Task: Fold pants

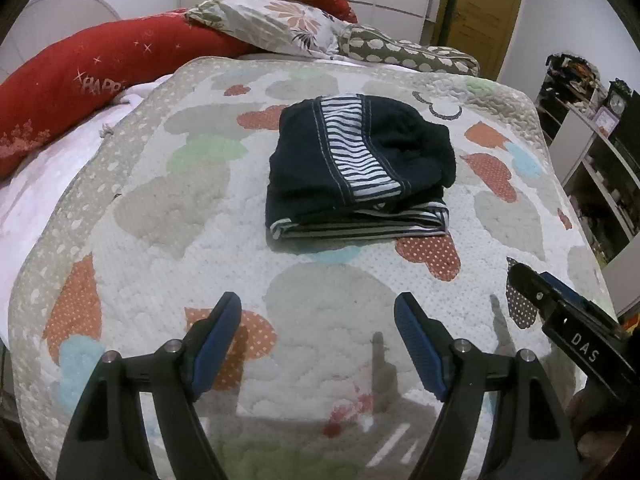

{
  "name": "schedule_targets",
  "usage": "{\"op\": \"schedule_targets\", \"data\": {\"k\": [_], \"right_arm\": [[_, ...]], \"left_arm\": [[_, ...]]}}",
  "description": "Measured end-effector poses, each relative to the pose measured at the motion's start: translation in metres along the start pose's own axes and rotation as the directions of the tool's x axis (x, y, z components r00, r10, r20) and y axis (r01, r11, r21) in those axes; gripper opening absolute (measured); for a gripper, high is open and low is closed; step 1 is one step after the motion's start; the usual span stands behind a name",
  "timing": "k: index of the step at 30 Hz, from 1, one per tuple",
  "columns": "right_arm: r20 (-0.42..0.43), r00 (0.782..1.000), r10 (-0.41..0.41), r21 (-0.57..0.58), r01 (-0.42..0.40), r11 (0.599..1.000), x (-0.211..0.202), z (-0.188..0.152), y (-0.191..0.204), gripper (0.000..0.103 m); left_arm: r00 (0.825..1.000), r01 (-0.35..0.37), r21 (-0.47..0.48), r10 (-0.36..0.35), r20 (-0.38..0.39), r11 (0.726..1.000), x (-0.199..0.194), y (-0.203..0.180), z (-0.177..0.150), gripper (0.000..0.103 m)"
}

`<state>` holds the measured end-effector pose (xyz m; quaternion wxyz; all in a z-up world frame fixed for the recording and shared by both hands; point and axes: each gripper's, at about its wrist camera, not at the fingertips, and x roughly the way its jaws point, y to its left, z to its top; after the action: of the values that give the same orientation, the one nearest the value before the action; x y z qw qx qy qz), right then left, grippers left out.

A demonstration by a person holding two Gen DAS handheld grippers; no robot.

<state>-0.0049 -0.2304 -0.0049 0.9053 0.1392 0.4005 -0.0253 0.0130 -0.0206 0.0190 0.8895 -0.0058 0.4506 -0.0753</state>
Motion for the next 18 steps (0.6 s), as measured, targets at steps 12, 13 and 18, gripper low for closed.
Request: {"op": "schedule_targets", "data": {"k": [12, 13, 18], "right_arm": [[0.004, 1.0, 0.002, -0.01, -0.002, 1.0, 0.003, 0.003, 0.003, 0.06], [0.003, 1.0, 0.005, -0.011, -0.005, 1.0, 0.003, 0.003, 0.004, 0.06], [-0.01, 1.0, 0.011, -0.021, -0.012, 1.0, 0.005, -0.002, 0.007, 0.06]], "left_arm": [[0.999, -0.019, 0.033, 0.018, 0.028, 0.999, -0.009, 0.002, 0.003, 0.078], [0.999, -0.018, 0.034, 0.017, 0.029, 0.999, -0.01, 0.002, 0.003, 0.078], [1.0, -0.01, 0.039, 0.01, 0.008, 0.999, -0.005, -0.002, 0.0, 0.078]]}}
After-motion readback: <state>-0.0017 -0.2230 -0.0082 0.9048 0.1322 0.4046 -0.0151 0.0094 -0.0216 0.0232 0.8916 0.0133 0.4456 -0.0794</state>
